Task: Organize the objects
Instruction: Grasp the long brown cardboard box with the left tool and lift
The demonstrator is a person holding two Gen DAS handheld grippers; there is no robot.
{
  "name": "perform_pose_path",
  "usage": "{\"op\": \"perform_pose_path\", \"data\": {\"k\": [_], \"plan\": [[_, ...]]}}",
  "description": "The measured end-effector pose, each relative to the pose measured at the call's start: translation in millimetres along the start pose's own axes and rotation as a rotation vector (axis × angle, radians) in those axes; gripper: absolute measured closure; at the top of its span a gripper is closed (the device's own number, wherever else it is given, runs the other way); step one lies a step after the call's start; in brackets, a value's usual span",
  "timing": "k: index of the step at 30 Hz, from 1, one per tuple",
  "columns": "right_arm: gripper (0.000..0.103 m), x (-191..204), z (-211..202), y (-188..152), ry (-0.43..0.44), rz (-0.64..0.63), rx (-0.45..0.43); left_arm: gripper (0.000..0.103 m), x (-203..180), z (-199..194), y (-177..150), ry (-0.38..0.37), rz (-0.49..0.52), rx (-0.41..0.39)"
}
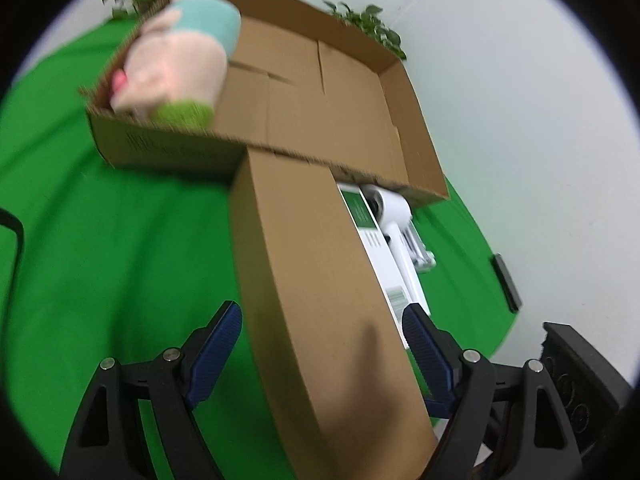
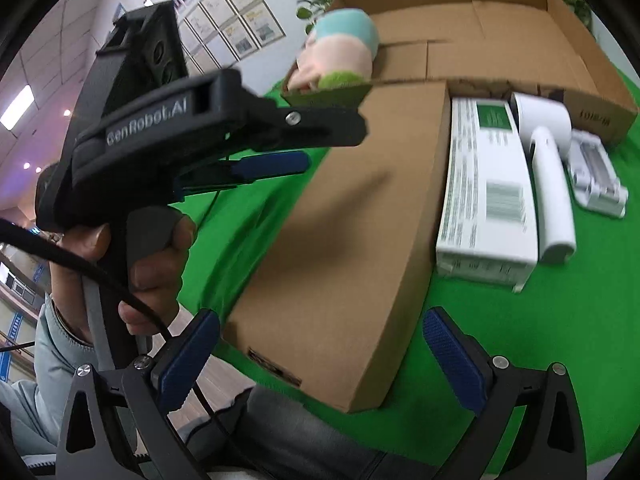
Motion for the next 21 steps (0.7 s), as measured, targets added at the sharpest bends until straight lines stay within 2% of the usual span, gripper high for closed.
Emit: {"op": "perform_pose_path", "data": {"k": [3, 5, 10, 16, 21], "plan": [[0.001, 2, 5, -1, 0.01, 0.008, 0.008, 0.021, -1, 13, -11, -0.03, -0.036, 0.045], [0.0, 6, 9, 0, 0.012, -0.008, 0.01, 0.021, 2, 18, -16, -0.015, -0.052, 0.06], [0.0, 12, 17, -2, -0.037, -0.078, 0.018, 0.021, 5, 17, -26, -0.021, -0.093, 0.069], [0.0, 14, 23, 0, -0.046, -0.092, 0.018, 0.021, -4, 9, -34, -0.003, -0.048, 0.077], [0.002, 20, 30, -4, -0.086, -0.163, 0.039, 0.022, -10, 0, -43, 0.008, -0.01, 0.088]]}}
Point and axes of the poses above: each gripper's, at about its wrist camera, not at the fingertips, and z roughly the way its jaws point, x to its left, y to its top, the point moved 8 cm from there along z, roughly the way its jaws point, and after that the axes turned 10 degrees about -x, right-handed, at the moved point
